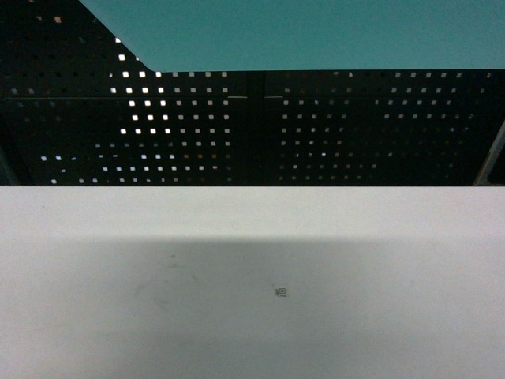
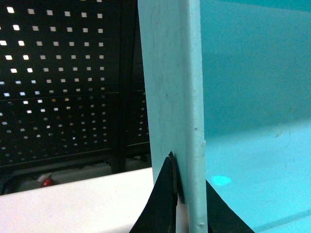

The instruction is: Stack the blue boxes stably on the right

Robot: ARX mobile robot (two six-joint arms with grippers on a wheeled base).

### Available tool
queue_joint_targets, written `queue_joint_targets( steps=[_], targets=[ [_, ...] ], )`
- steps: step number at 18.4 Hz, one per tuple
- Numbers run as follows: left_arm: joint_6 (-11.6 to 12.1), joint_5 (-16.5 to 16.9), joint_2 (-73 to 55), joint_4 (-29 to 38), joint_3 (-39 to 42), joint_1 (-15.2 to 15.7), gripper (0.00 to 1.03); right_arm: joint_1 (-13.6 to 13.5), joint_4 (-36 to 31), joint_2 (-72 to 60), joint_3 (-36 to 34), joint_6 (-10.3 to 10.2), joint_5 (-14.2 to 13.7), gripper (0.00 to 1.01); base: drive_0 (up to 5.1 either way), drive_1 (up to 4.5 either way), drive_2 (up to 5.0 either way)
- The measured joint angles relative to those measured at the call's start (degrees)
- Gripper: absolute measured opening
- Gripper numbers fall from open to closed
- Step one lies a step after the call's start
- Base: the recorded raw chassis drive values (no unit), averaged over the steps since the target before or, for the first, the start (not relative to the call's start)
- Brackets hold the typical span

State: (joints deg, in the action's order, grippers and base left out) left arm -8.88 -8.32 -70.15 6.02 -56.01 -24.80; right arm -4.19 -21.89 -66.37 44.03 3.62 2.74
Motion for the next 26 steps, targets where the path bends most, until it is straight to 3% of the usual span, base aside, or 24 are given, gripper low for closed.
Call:
queue_joint_targets(
  steps=[26],
  targets=[
    [0.04, 0.00, 0.00, 0.02, 0.00, 0.00, 0.02, 0.02, 0.09, -0.02, 0.00, 0.00, -0.09, 0.02, -1.7, -1.73, -1.7]
  ],
)
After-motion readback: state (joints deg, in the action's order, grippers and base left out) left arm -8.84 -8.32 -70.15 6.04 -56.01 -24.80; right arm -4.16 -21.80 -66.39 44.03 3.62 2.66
